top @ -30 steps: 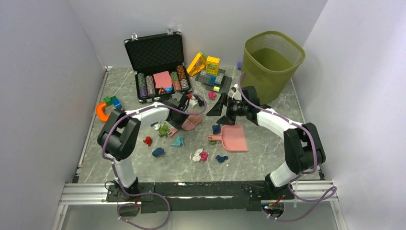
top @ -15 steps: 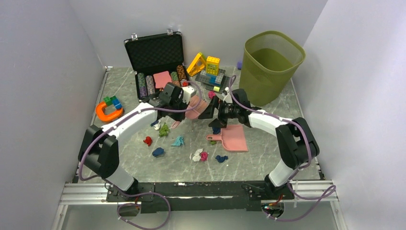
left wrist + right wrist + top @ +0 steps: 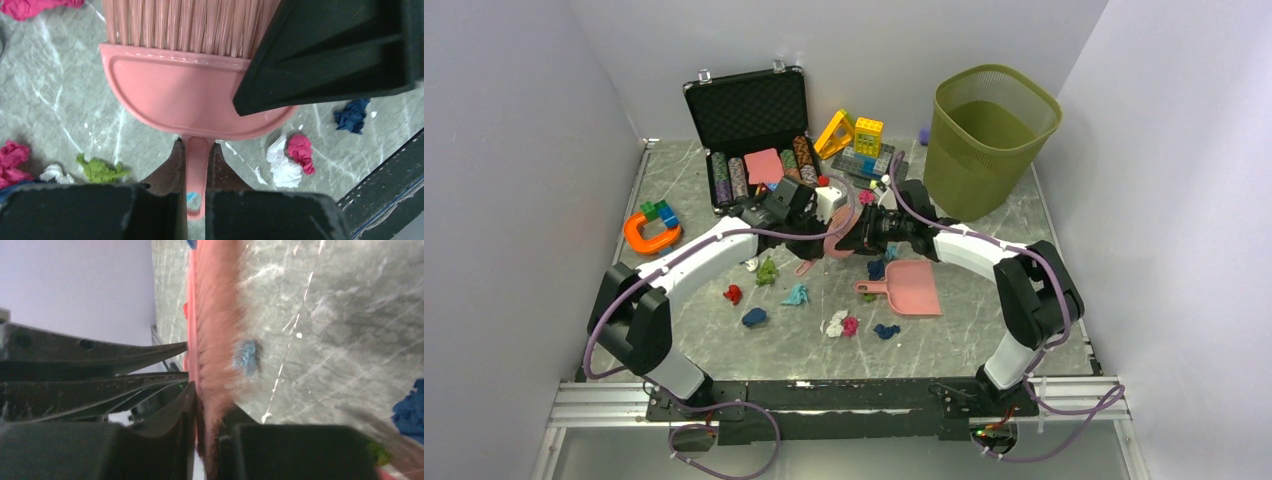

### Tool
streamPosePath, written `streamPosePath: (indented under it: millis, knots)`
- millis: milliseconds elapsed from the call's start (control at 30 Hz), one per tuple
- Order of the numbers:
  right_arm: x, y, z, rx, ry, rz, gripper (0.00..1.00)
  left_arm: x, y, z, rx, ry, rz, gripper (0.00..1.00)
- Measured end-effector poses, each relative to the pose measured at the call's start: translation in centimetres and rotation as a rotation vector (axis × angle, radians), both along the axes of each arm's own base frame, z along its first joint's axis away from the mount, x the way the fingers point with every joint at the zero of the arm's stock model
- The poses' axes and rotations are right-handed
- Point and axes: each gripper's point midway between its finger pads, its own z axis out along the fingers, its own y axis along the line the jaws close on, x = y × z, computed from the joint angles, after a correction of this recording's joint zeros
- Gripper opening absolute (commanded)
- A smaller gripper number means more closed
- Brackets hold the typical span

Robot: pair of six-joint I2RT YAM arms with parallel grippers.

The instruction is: Sweep away the paper scraps from the table

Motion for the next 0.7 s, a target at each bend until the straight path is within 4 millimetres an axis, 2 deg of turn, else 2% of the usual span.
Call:
streamPosePath:
  millis: [67, 100, 133, 267, 300, 367, 500, 567, 700]
  knots:
    - [-0.2, 0.3, 0.3, 0.018, 0.008, 0.015, 0.0, -0.2, -0.2, 0.0, -0.002, 0.004, -0.007, 0.0]
    - [-0.2, 0.3, 0.4, 0.021, 0.01, 0.015, 0.0, -0.3, -0.2, 0.0, -0.001, 0.006, -0.006, 0.03]
    - [-0.1, 0.4, 0.5, 0.024, 0.01, 0.016, 0.0, -0.3, -0.2, 0.0, 0.001, 0.008, -0.004, 0.13]
    - [-0.1, 0.3, 0.6, 0.02, 0.008, 0.011, 0.0, -0.1, 0.1, 0.2, -0.003, -0.004, 0.018, 0.82]
    - [0.0, 0.2, 0.4, 0.001, -0.003, -0.003, 0.0, -0.2, 0.0, 0.5, -0.026, -0.008, 0.032, 0.94]
    - [0.2, -0.4, 0.1, -0.033, -0.018, -0.028, 0.0, -0.6, 0.4, 1.5, -0.085, -0.023, 0.06, 0.99]
    - [0.1, -1.8, 0.6, -0.081, -0.057, -0.065, 0.0, -0.7, 2.1, 4.9, -0.252, -0.069, 0.133, 0.99]
    - [-0.4, -2.7, 1.8, -0.088, -0.101, -0.085, 0.0, -0.3, 3.1, 6.9, -0.355, -0.095, 0.182, 1.0]
    - [-1.6, -4.2, 6.2, -0.04, -0.244, -0.125, 0.0, -0.1, 3.8, 9.7, -0.56, -0.1, 0.235, 0.97]
